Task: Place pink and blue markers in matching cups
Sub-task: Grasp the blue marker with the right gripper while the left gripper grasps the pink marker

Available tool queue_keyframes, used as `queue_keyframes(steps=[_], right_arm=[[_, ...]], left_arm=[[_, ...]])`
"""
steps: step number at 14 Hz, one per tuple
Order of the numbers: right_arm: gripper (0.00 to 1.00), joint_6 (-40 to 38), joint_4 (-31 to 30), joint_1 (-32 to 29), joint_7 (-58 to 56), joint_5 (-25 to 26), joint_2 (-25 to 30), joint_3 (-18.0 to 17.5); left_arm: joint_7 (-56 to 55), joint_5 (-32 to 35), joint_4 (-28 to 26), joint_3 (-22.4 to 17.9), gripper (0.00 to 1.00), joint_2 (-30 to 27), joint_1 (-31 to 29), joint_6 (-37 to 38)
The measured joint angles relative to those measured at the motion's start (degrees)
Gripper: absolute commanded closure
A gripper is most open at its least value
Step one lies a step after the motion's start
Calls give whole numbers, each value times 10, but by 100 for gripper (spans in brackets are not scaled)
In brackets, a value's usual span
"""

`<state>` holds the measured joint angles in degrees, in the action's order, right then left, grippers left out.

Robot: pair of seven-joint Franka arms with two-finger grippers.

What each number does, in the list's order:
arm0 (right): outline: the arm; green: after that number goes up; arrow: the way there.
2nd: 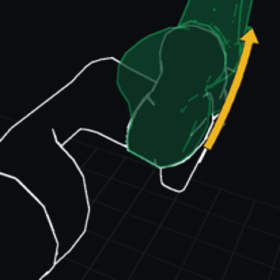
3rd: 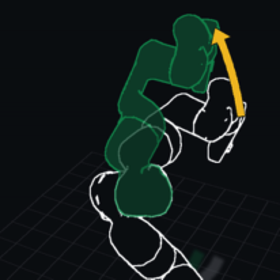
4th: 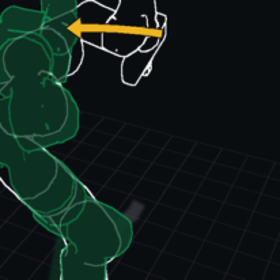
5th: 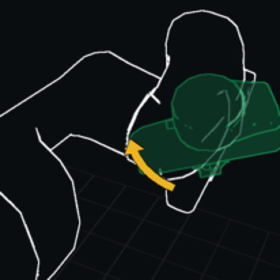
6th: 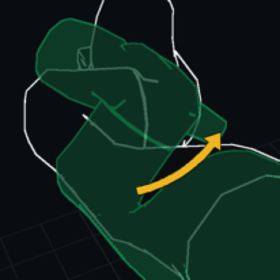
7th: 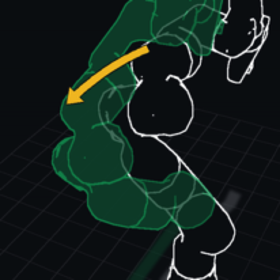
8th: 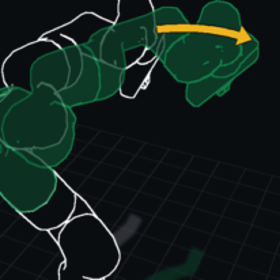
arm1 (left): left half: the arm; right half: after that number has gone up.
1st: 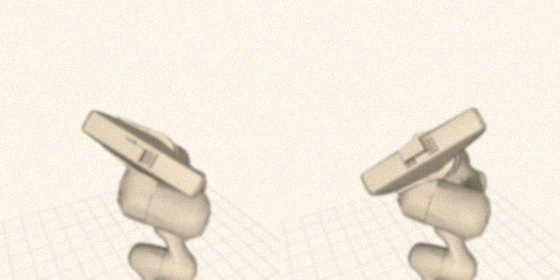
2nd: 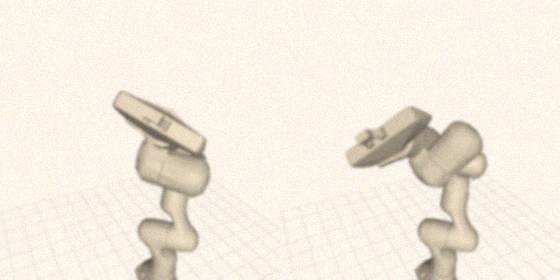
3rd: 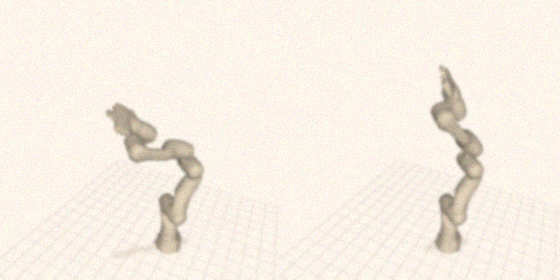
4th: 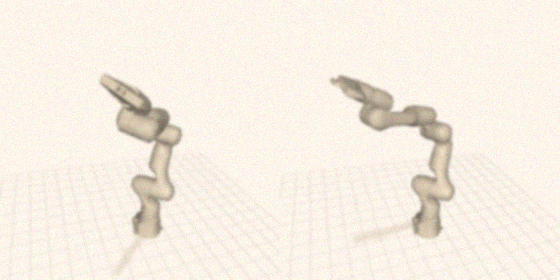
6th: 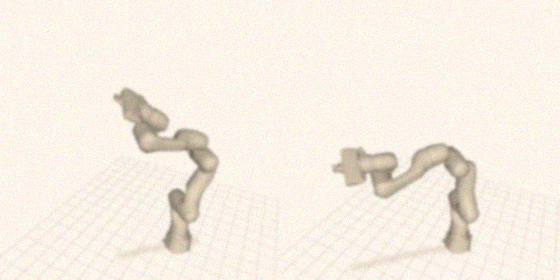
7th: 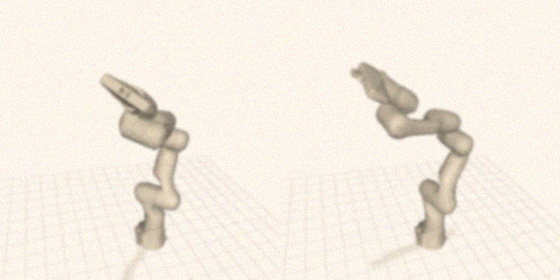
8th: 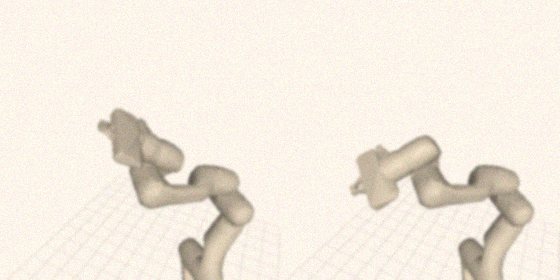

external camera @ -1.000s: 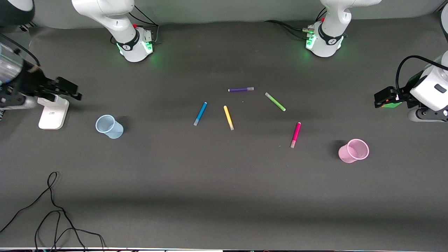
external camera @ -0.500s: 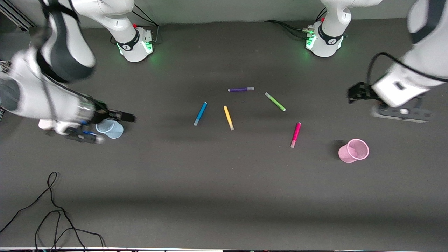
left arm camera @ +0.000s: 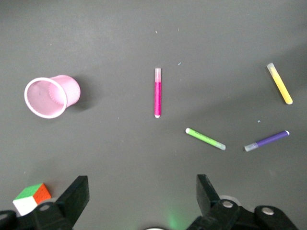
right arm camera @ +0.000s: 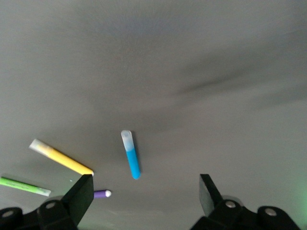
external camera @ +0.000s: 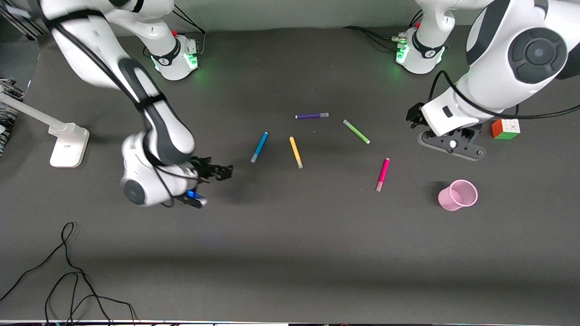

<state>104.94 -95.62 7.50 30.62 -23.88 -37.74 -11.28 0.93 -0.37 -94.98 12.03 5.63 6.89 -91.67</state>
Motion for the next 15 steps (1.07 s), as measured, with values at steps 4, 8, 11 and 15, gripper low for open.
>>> queue_keyframes(steps=[4,8,11,15], right_arm=[[3,-1,55,11,57,-10,-99,-25],[6,-2,79,43,93,-10,-133,-28],[30,-5,80,48,109,-10,-138,-27],[100,-6,80,48,110,-12,-139,-27]], left_arm=[[4,2,-100,1,1,7,5,-119],[4,11,-228,2,1,19,7,-276],[4,22,-270,1,1,61,7,-350],[4,27,-281,1,1,133,7,-419]])
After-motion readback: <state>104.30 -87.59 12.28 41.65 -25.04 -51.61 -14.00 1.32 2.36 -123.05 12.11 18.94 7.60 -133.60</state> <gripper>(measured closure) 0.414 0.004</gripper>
